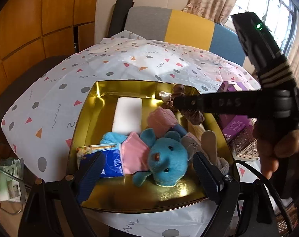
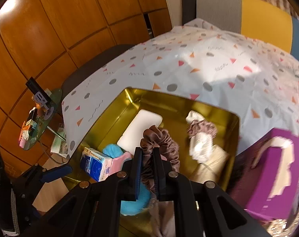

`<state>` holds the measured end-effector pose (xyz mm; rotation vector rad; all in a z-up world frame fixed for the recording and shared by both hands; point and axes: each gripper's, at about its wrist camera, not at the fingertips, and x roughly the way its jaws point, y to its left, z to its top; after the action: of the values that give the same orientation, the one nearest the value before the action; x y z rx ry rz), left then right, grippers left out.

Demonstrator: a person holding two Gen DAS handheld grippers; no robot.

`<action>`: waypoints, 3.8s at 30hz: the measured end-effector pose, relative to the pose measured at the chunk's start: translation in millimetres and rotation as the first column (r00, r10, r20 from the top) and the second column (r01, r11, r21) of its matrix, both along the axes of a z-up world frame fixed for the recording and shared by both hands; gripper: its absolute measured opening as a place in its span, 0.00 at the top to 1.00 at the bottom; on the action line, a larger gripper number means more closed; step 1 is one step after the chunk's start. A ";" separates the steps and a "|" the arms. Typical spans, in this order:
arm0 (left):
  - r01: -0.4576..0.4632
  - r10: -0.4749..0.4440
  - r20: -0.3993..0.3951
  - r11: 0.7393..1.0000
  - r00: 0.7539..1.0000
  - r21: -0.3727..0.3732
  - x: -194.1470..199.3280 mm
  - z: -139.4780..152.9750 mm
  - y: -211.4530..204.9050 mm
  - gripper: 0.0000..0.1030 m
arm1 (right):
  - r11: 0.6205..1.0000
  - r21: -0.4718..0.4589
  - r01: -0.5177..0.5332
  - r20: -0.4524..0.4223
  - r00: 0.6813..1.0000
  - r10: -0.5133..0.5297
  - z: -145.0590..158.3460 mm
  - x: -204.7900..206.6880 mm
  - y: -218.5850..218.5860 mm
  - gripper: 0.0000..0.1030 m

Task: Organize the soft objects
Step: 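Release the Tempo pack in the tray while the right tool drops the scrunchie beside it, then move both tools back toward the red sock and white wipes pack, then grasp the red sock with the left tool while the right tool grasps the white wipes pack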

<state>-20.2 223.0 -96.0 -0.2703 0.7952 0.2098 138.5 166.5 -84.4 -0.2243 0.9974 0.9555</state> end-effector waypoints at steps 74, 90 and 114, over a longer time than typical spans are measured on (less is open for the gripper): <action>0.343 -0.384 0.107 0.897 0.917 0.278 42.4 85.8 -153.0 0.12 | 0.379 0.075 0.922 0.175 0.362 -0.916 8.4 41.2 -483.0 0.62; 0.616 -0.639 0.013 0.747 0.769 0.250 123.3 90.5 -309.2 0.12 | -0.067 0.058 0.996 -0.161 -0.056 -0.985 -38.9 12.2 -589.2 0.62; 0.535 -0.534 -0.265 0.842 0.803 -0.076 339.5 -54.5 -450.9 0.24 | -0.082 0.128 0.988 -0.378 -0.028 -0.925 -49.5 11.5 -602.0 0.62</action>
<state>319.3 -228.0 -150.5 -0.0011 1.1192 -0.2967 150.0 -435.5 -133.9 0.9339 0.7818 -0.3321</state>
